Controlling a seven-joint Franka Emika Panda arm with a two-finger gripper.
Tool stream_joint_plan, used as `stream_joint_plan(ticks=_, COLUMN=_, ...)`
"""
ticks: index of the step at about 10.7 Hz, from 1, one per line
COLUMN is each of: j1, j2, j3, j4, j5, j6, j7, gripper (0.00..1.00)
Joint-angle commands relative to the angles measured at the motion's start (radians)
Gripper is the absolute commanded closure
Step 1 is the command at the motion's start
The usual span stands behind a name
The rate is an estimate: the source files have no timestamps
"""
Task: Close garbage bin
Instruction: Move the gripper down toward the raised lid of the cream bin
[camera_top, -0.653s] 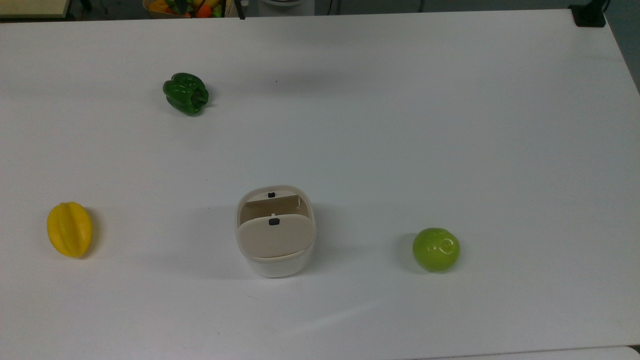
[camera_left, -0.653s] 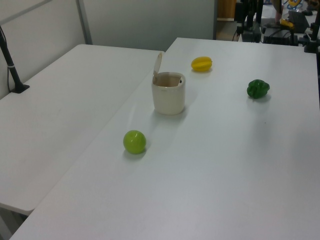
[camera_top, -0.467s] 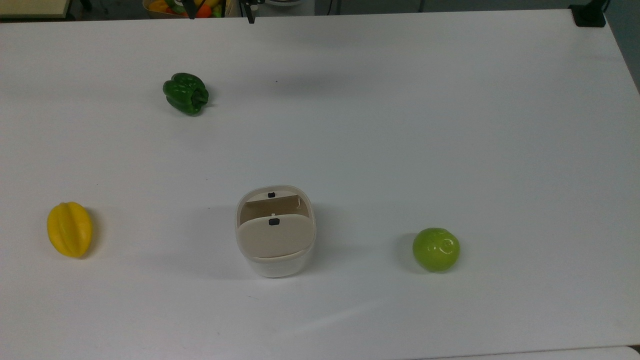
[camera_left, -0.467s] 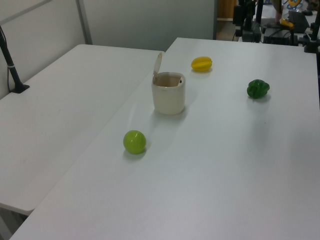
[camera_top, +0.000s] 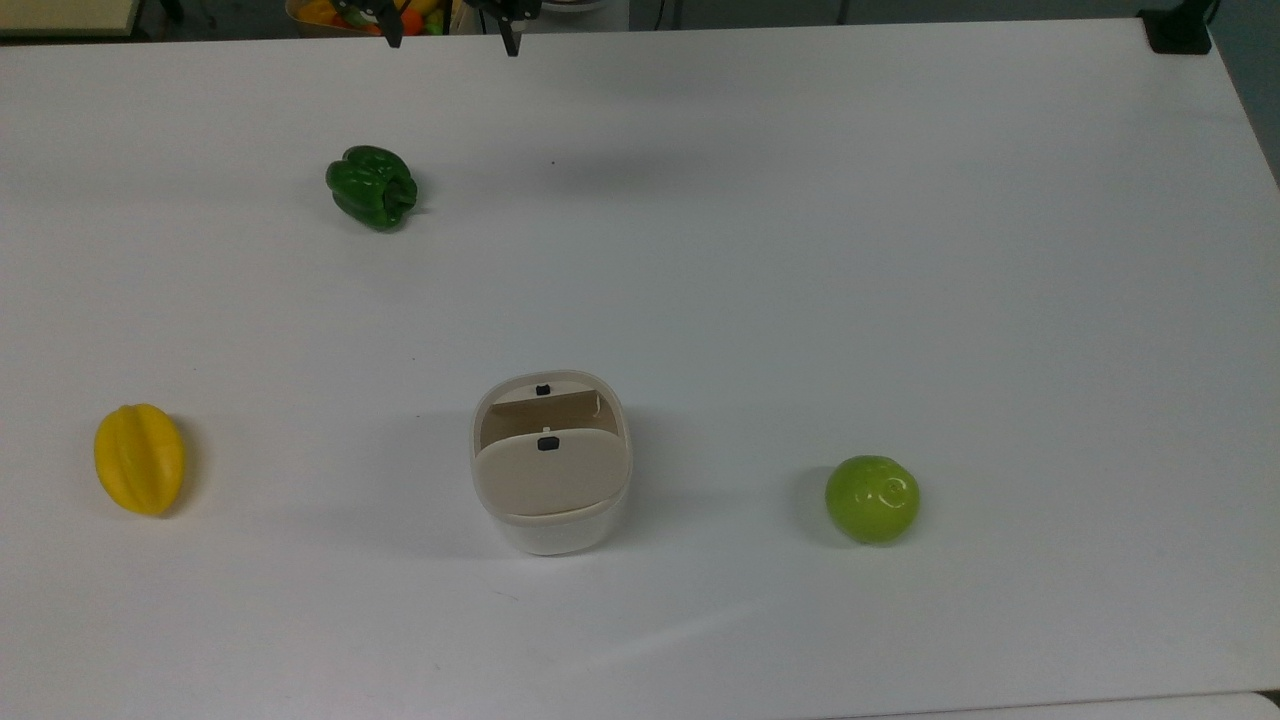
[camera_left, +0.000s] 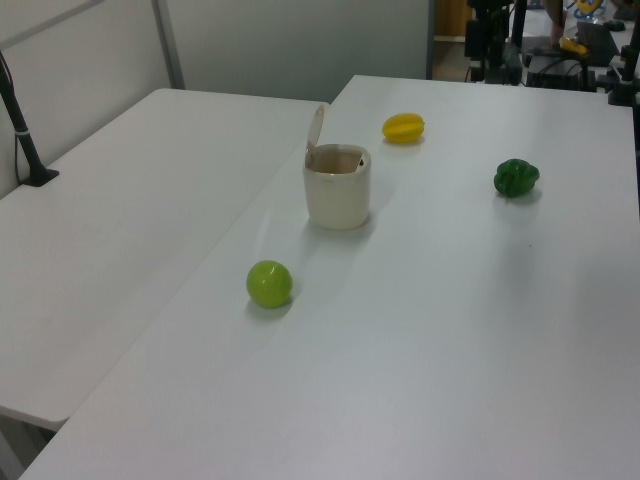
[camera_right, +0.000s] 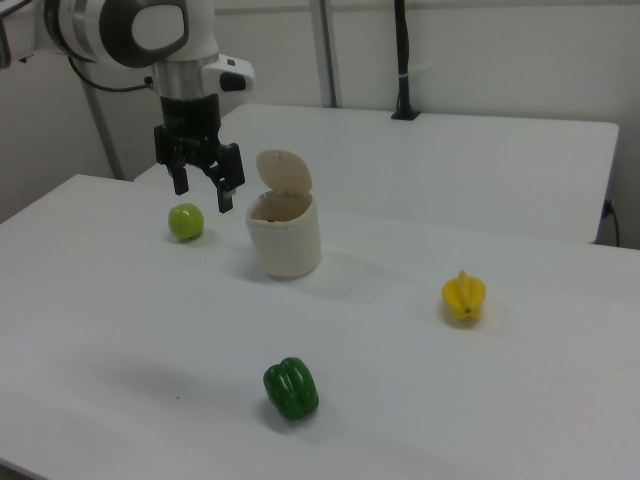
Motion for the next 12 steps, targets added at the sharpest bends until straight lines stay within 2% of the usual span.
stream_joint_plan(ticks=1, j1=0.023, j2=-0.005, j3=-0.004, j4=-0.036, j5=0.016, j6=0.007, j7=0.037, gripper=0.31)
stream_joint_plan(ticks=4, j1=0.028, j2=0.021, j3=-0.004, j4=-0.035, j5=0.013, j6=0.021, j7=0.035, gripper=0.51)
stream_joint_plan(ticks=5, j1=0.025, j2=0.031, j3=-0.006, j4=-0.03, j5=0.013, j6=0.026, j7=0.031, gripper=0.62)
stream_joint_plan(ticks=6, j1=0.02, j2=0.035, j3=-0.006, j4=-0.035, j5=0.014, j6=0.067, j7=0.029, gripper=0.83)
stream_joint_plan(ticks=7, j1=0.019, j2=0.048, j3=-0.007, j4=-0.035, j5=0.017, j6=0.087, j7=0.032, gripper=0.91)
stream_joint_plan(ticks=9, j1=0.019, j2=0.058, j3=-0.007, j4=-0.035, j5=0.034, j6=0.108, j7=0.032, gripper=0.95)
stream_joint_plan(ticks=12, j1=0.019, j2=0.088, j3=-0.014, j4=-0.03, j5=0.097, j6=0.18, j7=0.035, gripper=1.0)
